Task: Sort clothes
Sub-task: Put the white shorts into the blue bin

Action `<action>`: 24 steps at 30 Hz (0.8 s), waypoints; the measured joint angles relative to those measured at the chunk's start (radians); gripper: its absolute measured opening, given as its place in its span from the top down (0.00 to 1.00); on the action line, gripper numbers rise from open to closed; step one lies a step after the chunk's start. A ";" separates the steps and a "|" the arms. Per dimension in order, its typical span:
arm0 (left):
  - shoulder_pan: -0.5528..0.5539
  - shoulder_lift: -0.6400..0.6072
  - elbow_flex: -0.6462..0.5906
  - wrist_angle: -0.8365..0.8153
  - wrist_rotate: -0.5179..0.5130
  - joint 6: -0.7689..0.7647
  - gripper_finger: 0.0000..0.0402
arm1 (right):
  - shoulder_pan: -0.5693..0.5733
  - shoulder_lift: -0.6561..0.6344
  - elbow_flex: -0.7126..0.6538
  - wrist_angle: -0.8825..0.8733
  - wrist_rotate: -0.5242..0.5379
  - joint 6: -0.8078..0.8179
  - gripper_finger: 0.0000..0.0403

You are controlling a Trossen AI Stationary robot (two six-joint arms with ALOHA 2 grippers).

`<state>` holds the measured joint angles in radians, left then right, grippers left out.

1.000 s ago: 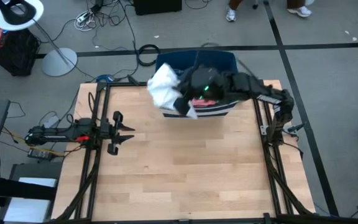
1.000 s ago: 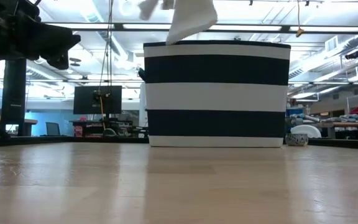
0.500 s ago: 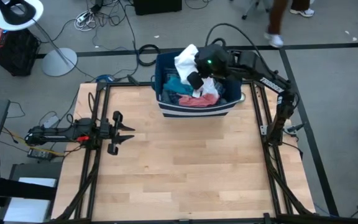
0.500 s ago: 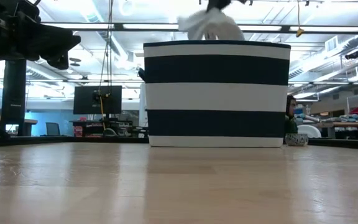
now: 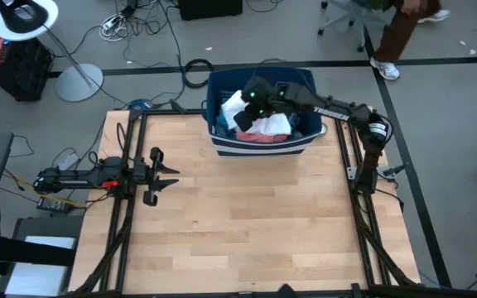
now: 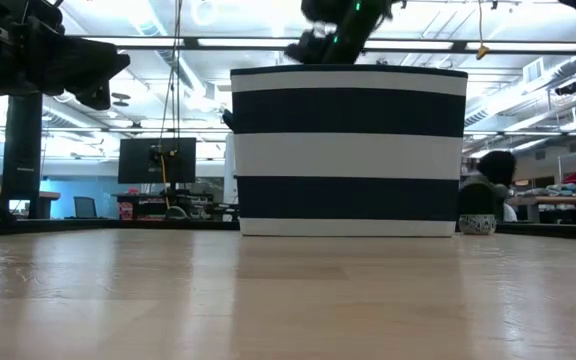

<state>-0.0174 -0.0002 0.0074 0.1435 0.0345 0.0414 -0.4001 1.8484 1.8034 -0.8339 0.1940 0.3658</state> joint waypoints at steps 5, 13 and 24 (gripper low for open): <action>0.000 0.000 0.000 0.001 0.000 0.000 0.69 | -0.050 0.000 -0.226 0.253 -0.114 0.126 0.97; 0.000 0.000 0.000 0.002 0.000 0.000 0.69 | -0.090 -0.010 -0.478 0.533 -0.250 0.311 0.96; 0.000 0.000 0.000 0.001 0.000 0.000 0.69 | -0.076 -0.041 -0.403 0.534 -0.258 0.251 0.70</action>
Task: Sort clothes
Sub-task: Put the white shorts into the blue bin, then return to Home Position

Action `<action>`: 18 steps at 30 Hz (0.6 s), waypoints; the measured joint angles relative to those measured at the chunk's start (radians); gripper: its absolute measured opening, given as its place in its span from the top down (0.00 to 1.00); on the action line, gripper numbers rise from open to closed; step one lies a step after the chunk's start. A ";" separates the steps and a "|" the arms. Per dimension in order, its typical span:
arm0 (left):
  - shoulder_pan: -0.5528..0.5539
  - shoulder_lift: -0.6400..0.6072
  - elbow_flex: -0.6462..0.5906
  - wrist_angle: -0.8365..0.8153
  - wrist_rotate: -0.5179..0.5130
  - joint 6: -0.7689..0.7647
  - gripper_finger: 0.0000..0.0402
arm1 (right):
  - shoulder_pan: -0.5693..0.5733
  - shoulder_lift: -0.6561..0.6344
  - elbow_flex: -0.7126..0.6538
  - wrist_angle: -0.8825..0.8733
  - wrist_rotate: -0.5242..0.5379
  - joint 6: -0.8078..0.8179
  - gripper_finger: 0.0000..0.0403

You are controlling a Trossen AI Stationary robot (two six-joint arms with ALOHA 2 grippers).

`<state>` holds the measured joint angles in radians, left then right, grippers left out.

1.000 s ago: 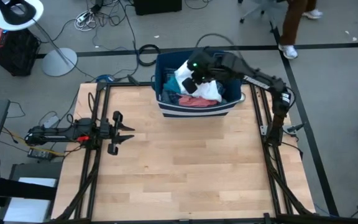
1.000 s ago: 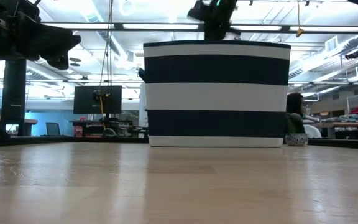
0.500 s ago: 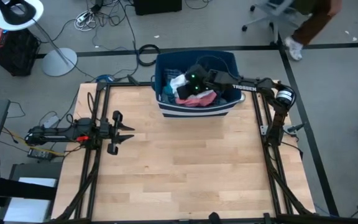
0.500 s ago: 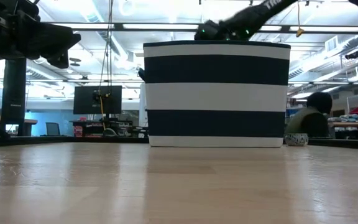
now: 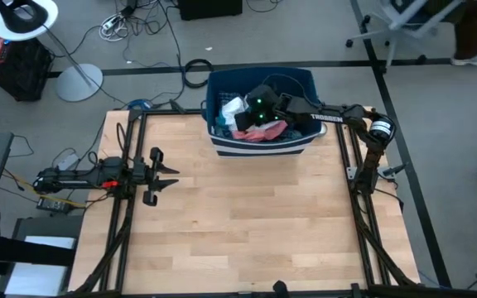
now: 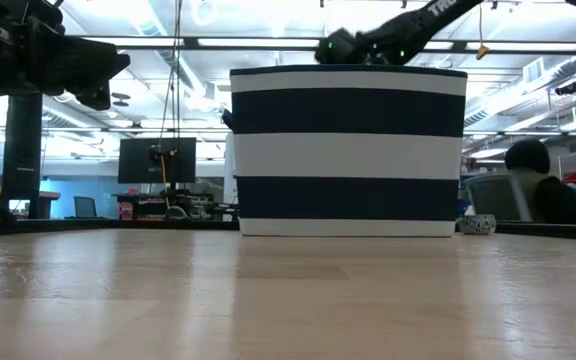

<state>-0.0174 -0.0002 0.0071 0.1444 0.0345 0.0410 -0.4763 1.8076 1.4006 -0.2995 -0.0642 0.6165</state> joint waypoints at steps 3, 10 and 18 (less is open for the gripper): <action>0.000 0.000 0.000 0.000 0.000 0.000 0.69 | -0.005 -0.051 0.023 -0.062 -0.004 -0.052 0.63; 0.000 0.000 0.000 0.000 0.000 0.000 0.69 | -0.019 -0.221 0.025 -0.221 -0.004 -0.149 0.53; 0.000 0.000 0.000 0.000 0.000 0.000 0.69 | 0.016 -0.437 0.027 -0.304 -0.011 -0.264 0.52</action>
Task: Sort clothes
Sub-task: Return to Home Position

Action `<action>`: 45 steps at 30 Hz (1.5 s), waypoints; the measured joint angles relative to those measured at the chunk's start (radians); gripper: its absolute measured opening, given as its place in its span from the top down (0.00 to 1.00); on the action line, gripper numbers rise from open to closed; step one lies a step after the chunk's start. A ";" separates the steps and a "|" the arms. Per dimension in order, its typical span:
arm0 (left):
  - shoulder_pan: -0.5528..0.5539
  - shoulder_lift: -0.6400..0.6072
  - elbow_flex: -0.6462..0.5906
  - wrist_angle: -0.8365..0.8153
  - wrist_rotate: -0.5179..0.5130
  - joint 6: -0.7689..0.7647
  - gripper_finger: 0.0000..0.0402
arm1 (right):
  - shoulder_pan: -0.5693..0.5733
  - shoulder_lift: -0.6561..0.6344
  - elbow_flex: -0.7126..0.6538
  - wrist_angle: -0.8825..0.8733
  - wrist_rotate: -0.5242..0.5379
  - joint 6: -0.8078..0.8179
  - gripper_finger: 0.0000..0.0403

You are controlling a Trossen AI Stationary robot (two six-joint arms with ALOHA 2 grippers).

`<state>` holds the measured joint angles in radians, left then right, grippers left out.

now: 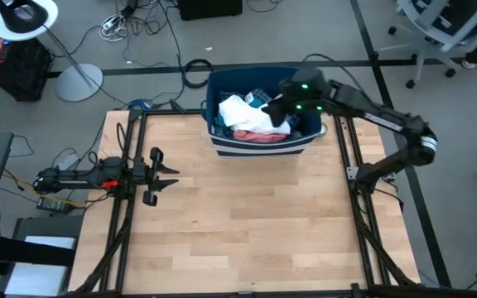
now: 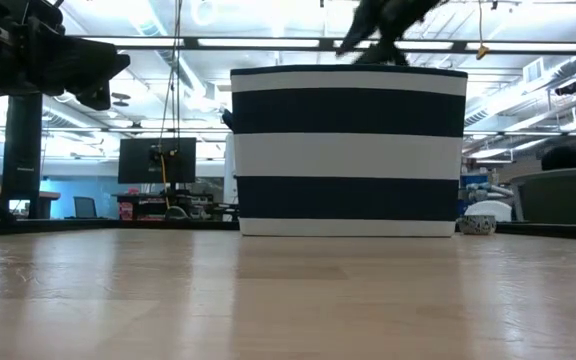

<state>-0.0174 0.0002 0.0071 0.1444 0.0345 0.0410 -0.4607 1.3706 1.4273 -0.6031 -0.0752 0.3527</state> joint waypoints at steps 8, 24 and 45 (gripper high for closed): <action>0.000 0.000 0.000 0.000 0.000 0.000 0.69 | 0.120 -0.198 -0.108 0.026 0.002 -0.120 0.56; 0.000 0.000 0.000 0.000 0.000 0.000 0.69 | 0.494 -0.435 -0.681 0.474 0.039 -0.043 0.66; 0.000 0.000 0.000 0.000 0.000 0.000 0.69 | 0.504 -0.435 -0.973 0.681 0.077 -0.019 0.69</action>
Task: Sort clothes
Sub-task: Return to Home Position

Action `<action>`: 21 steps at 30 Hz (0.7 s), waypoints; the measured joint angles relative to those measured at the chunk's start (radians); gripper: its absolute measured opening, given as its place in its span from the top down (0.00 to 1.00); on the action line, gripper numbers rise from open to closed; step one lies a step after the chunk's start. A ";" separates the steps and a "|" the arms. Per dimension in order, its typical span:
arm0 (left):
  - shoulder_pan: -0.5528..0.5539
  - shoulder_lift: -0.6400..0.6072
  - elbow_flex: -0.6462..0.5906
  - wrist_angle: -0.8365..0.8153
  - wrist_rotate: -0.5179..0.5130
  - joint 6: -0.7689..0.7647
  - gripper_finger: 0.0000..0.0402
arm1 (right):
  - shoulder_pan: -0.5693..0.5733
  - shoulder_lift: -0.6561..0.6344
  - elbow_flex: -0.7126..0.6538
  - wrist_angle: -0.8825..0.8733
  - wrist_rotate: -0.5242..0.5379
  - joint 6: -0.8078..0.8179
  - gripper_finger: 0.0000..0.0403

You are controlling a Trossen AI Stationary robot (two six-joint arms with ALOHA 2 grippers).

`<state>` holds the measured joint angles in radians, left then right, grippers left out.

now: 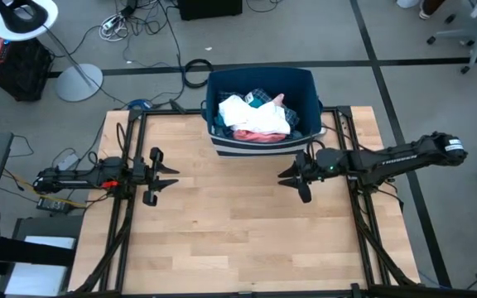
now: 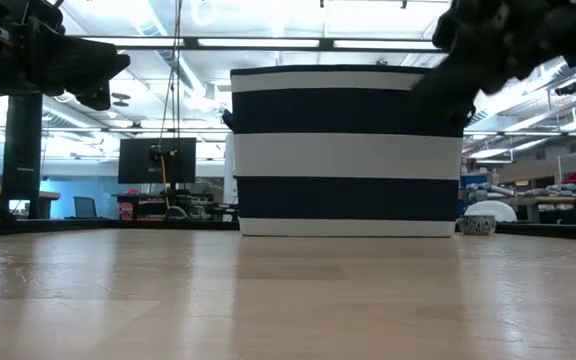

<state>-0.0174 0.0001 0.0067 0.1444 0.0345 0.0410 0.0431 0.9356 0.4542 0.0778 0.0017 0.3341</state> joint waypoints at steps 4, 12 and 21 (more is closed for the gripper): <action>0.000 0.000 0.000 0.000 0.000 0.000 0.69 | 0.025 -0.001 -0.065 0.041 0.077 -0.011 0.69; 0.000 0.000 0.000 0.000 0.000 0.000 0.69 | 0.081 -0.053 -0.258 0.354 0.085 -0.015 0.68; 0.000 0.000 0.000 0.000 0.000 0.000 0.69 | 0.081 -0.255 -0.408 0.405 0.088 0.011 0.68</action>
<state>-0.0174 0.0000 0.0067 0.1444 0.0345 0.0410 0.1242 0.6810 0.0466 0.4824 0.0899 0.3450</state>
